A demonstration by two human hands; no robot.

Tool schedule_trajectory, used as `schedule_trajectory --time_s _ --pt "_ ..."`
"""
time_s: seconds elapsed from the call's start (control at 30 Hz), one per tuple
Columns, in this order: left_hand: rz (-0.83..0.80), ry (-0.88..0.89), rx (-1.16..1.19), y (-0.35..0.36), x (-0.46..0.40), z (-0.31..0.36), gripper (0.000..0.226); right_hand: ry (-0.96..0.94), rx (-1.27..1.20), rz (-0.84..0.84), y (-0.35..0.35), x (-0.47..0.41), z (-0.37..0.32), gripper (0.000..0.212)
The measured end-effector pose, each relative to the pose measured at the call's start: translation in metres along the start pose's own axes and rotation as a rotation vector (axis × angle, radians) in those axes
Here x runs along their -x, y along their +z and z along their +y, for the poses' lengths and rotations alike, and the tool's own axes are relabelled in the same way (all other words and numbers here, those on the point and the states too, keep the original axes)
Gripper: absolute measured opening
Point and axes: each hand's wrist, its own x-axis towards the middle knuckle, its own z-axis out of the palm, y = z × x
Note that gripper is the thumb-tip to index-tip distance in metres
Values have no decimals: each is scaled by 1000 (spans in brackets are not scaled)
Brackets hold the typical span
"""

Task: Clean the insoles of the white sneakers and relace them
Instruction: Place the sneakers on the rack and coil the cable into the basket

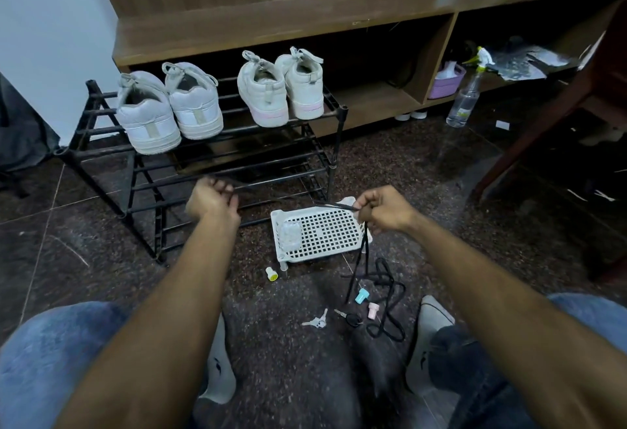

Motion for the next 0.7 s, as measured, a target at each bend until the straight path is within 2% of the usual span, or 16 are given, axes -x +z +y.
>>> schedule_trajectory --time_s 0.07,0.17,0.23,0.27,0.37,0.43,0.5,0.6,0.63,0.7 --pt "91 -90 -94 -29 -15 -24 23 -50 16 -10 -7 1 -9 18" --pt "53 -222 -436 -52 -10 -60 20 -111 24 -42 -10 3 -25 15" --pt "42 -208 -534 -49 9 -79 8 -129 37 -86 -6 6 -37 9" --pt "-46 -171 -579 -44 19 -87 11 -139 39 -104 -2 6 -42 9" --pt "-466 -74 -685 -27 41 -103 55 -177 31 -122 12 7 -55 10" --pt "-704 38 -760 -15 54 -108 65 -200 12 -127 19 9 -62 12" --pt "-818 120 -797 -4 66 -110 52 -210 -27 -128 22 10 -69 12" --pt "-885 172 -771 4 76 -110 16 -211 -142 -91 19 11 -76 12" --pt "-898 171 -761 4 77 -108 11 -206 -193 -63 16 11 -76 13" --pt "-913 159 -751 1 73 -106 19 -190 -275 20 10 10 -76 14"
